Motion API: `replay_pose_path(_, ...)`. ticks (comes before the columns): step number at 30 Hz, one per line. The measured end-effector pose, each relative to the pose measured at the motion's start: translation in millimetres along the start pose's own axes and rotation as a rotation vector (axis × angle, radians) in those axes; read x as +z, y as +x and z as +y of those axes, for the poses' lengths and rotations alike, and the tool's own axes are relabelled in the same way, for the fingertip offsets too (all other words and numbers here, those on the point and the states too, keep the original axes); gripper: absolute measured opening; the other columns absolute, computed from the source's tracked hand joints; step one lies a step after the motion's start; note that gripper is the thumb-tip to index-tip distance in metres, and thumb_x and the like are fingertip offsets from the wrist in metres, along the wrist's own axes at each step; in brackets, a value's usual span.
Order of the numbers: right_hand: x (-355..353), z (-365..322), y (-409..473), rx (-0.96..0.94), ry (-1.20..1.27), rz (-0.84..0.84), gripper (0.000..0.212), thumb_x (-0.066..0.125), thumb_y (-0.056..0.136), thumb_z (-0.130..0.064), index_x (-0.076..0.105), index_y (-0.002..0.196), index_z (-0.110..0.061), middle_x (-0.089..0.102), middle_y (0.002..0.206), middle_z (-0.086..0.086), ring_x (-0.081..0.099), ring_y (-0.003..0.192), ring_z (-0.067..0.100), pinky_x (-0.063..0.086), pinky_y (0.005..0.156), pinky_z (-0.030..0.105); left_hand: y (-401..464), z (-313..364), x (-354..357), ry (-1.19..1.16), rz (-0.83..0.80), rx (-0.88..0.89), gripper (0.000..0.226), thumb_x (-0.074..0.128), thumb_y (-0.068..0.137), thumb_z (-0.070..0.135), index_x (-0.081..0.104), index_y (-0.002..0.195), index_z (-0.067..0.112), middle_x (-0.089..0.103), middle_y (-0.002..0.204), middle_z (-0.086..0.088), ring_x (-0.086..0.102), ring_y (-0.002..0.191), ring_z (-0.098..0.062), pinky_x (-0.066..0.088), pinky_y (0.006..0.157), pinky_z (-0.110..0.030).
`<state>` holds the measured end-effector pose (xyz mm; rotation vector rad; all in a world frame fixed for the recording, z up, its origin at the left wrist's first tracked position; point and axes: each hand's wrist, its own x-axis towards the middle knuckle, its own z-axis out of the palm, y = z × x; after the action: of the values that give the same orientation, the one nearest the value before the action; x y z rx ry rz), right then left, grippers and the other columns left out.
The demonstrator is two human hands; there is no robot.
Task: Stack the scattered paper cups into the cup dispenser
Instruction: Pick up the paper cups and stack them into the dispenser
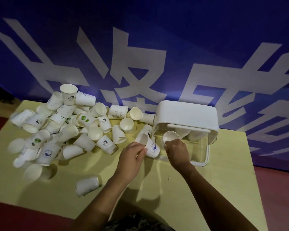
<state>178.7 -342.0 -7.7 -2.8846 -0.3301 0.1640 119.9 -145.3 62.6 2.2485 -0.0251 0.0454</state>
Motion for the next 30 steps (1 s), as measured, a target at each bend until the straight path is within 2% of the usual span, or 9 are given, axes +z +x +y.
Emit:
replay_pose_path(4,3,2,1,-0.079,-0.032,-0.069,0.021,0.049,0.093,-0.013,0.069,0.097,-0.014,0.071,0.092,0.008,0.061,0.094,0.030,0.045,0.081,0.035,7,11,6,0.055,0.001,0.046,0.017,0.055,0.096,0.016,0.071,0.096,0.009,0.064,0.093,0.001,0.059,0.087,-0.015,0.049,0.076,-0.032)
replay_pose_path(7,7,3,-6,-0.149,-0.010,-0.062,0.022,0.049,0.094,-0.017,0.071,0.098,-0.017,0.070,0.094,0.006,0.061,0.095,0.029,0.043,0.084,0.034,13,22,12,0.155,-0.009,0.118,0.019,0.056,0.096,0.016,0.071,0.104,0.009,0.064,0.098,0.001,0.057,0.092,-0.015,0.049,0.080,-0.031)
replay_pose_path(10,4,8,-13,-0.166,0.136,0.089,0.031,0.043,0.093,-0.029,0.071,0.100,-0.019,0.069,0.093,0.001,0.061,0.097,0.026,0.044,0.086,0.036,20,32,20,0.255,-0.056,0.187,0.021,0.056,0.096,0.015,0.070,0.110,0.009,0.063,0.103,-0.001,0.055,0.098,-0.017,0.050,0.082,-0.033)
replay_pose_path(14,3,17,-28,-0.113,0.340,0.319,0.037,0.062,0.086,-0.015,0.062,0.123,-0.015,0.062,0.121,0.002,0.053,0.111,0.022,0.041,0.095,0.034,31,42,31,0.347,-0.133,0.238,0.022,0.054,0.096,0.013,0.068,0.114,0.011,0.061,0.106,-0.002,0.051,0.103,-0.017,0.050,0.082,-0.035)
replay_pose_path(16,4,25,-37,-0.038,0.400,0.376,0.039,0.062,0.088,-0.018,0.059,0.127,-0.013,0.058,0.126,0.004,0.051,0.113,0.022,0.042,0.096,0.034,35,46,38,0.378,-0.175,0.248,0.024,0.053,0.096,0.012,0.067,0.116,0.013,0.059,0.108,-0.001,0.050,0.105,-0.017,0.049,0.082,-0.036)
replay_pose_path(22,13,34,-60,0.088,0.459,0.326,0.038,0.065,0.087,-0.010,0.060,0.125,-0.009,0.059,0.126,0.006,0.053,0.111,0.024,0.047,0.095,0.037,34,49,69,0.491,-0.287,0.213,0.029,0.051,0.094,0.013,0.060,0.120,0.022,0.053,0.119,0.004,0.044,0.113,-0.015,0.042,0.085,-0.024)
replay_pose_path(25,15,33,-67,0.120,0.475,0.279,0.033,0.062,0.087,-0.009,0.062,0.121,-0.011,0.061,0.121,0.004,0.055,0.107,0.023,0.049,0.089,0.035,29,46,80,0.533,-0.276,0.183,0.037,0.052,0.092,0.010,0.056,0.126,0.024,0.051,0.123,0.004,0.044,0.114,-0.016,0.043,0.088,-0.025)
replay_pose_path(30,17,29,-71,0.139,0.486,0.238,0.028,0.059,0.089,-0.009,0.065,0.115,-0.015,0.064,0.114,-0.001,0.057,0.101,0.020,0.048,0.083,0.027,14,30,88,0.566,-0.234,0.143,0.033,0.049,0.094,0.011,0.056,0.125,0.021,0.054,0.118,0.003,0.045,0.112,-0.017,0.039,0.089,-0.023)
